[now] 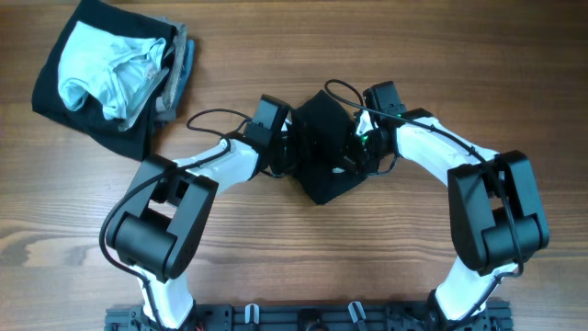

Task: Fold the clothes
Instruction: 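Grasp the folded bundle's sides with both grippers and lift it, then carry the bundle with the left gripper onto the clothes stack at top left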

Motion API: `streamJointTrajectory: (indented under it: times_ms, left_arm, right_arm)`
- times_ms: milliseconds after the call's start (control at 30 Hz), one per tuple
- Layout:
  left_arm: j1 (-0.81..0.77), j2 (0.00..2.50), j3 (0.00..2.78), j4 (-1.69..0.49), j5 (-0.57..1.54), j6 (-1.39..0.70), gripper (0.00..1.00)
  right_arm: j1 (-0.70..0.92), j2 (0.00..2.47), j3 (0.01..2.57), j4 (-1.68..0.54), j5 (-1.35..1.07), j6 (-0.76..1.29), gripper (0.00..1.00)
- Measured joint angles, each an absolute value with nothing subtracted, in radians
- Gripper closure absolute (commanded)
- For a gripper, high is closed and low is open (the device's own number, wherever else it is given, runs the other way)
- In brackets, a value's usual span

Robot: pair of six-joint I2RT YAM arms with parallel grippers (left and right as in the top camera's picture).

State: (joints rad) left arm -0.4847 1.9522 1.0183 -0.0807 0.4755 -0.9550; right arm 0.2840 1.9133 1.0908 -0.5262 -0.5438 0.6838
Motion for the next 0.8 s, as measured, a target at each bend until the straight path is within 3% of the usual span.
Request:
streamJointTrajectory:
  times_ms: [67,233,367,467,633,800]
  left_arm:
    - [-0.485,1.953,1.018,-0.077,0.473,-0.936,0.96]
    - [-0.447,1.947,1.021,-0.142,0.532,-0.812,0.96]
    - [-0.319,1.830,1.064,-0.538,0.521,-0.557,0.96]
    - [-0.223,1.725,1.249,-0.780,0.509,-0.367,0.96]
    - [-0.051,1.615,1.555,-0.738,0.499,-0.224,0.96]
    - [0.164,1.618,1.594,-0.612,0.479,-0.187,0.96]
  right_arm:
    - [0.284,1.913,1.093,-0.542,-0.549,0.671,0.89]
    - [0.269,1.875,1.099,-0.662,-0.562,0.599,0.89]
    - [0.173,1.644,1.097,-0.671,-0.550,0.532,0.88]
    - [0.140,1.532,1.097,-0.669,-0.522,0.525,0.88]
    - [0.138,1.504,1.097,-0.674,-0.490,0.526,0.88]
    - [0.138,1.504,1.097,-0.684,-0.488,0.526,0.88]
